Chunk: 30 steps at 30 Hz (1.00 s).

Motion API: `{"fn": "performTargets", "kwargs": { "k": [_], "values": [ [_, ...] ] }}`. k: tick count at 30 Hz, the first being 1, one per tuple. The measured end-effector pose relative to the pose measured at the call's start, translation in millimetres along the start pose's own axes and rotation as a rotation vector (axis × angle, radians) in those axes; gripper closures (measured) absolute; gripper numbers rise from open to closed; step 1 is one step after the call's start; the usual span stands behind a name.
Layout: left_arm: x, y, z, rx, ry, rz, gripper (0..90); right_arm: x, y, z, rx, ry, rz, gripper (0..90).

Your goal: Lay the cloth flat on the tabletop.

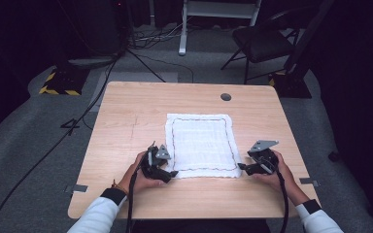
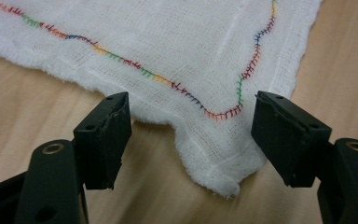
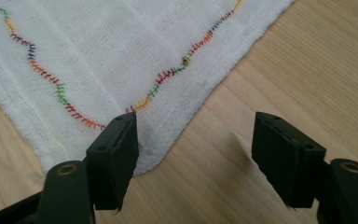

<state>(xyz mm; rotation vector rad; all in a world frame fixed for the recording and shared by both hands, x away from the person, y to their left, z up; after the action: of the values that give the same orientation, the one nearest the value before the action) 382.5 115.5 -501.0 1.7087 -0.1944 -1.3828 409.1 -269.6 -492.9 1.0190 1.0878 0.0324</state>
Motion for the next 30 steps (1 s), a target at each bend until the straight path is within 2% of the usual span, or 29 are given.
{"fn": "performTargets", "kwargs": {
  "k": [1,2,3,5,7,9,10,12,14,16,18,19,20,22,24,29,30],
  "values": [
    [-1.8,-1.8,7.5,0.004,-0.003,-0.002,28.8,-2.0,-2.3,-1.1,0.005,0.005,0.003,32.5],
    [-1.8,-1.8,7.5,0.004,-0.003,-0.002,28.8,-2.0,-2.3,-1.1,0.005,0.005,0.003,32.5],
    [-4.2,-3.0,14.2,0.029,-0.007,-0.006,28.5,-6.2,-6.7,-2.4,0.006,0.019,0.003,32.5],
    [-5.3,-3.7,16.6,0.041,-0.013,-0.014,21.2,-10.2,-10.5,-3.1,0.006,0.025,-0.001,32.5],
    [-6.9,-6.0,19.9,0.044,-0.015,-0.026,20.1,-13.6,-13.3,-3.0,0.006,0.022,-0.006,32.5],
    [-17.4,-8.2,21.3,0.035,-0.015,0.009,19.5,-17.4,-16.5,-1.9,0.008,0.020,-0.014,32.3],
    [-17.4,-8.2,21.3,0.035,-0.015,0.009,19.6,-17.4,-16.5,-1.9,0.008,0.020,-0.014,32.3],
    [-24.3,-8.0,17.5,0.019,-0.004,0.038,19.6,-21.4,-19.2,-0.2,0.004,0.020,-0.020,31.9],
    [-28.5,-7.4,6.1,0.005,0.029,0.046,19.3,-23.7,-18.4,0.7,-0.011,0.009,-0.017,32.4],
    [-29.5,-7.4,2.0,-0.007,0.038,0.049,19.4,-26.7,-15.3,0.2,-0.016,0.000,0.005,33.2],
    [-31.9,-7.3,-10.1,-0.037,0.058,0.061,19.3,-29.0,-11.1,-1.7,-0.022,0.006,0.034,34.2],
    [-31.9,-7.3,-10.1,-0.037,0.058,0.061,19.1,-29.0,-11.1,-1.7,-0.022,0.006,0.034,34.2],
    [-33.2,-5.8,-17.8,-0.054,0.080,0.072,19.1,-30.3,-6.4,-5.4,-0.034,0.020,0.068,34.8],
    [-33.7,-4.4,-21.6,-0.058,0.093,0.073,19.4,-30.1,-3.7,-7.9,-0.041,0.028,0.080,35.1],
    [-34.2,1.1,-31.9,-0.076,0.123,0.080,19.2,-27.8,5.0,-17.8,-0.077,0.057,0.112,36.3],
    [-36.6,11.2,-45.1,-0.073,0.189,0.123,19.5,-21.7,16.5,-31.2,-0.121,0.095,0.149,40.2],
    [-36.5,14.0,-49.0,-0.081,0.200,0.140,20.2,-17.7,23.6,-37.5,-0.131,0.119,0.164,41.6]
  ]
}}
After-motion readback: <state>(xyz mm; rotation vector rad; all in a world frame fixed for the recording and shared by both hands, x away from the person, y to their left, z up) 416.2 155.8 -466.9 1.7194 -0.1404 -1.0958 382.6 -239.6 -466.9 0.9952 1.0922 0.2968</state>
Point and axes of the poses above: each handheld gripper's, and its own axes: x roughly forward along the jaws, y roughly out of its top, z roughly to its right, the point moved 1 cm from there along x, roughly forward along the jaws, and after that the axes turned 6 degrees about z, right-handed, at the moved point
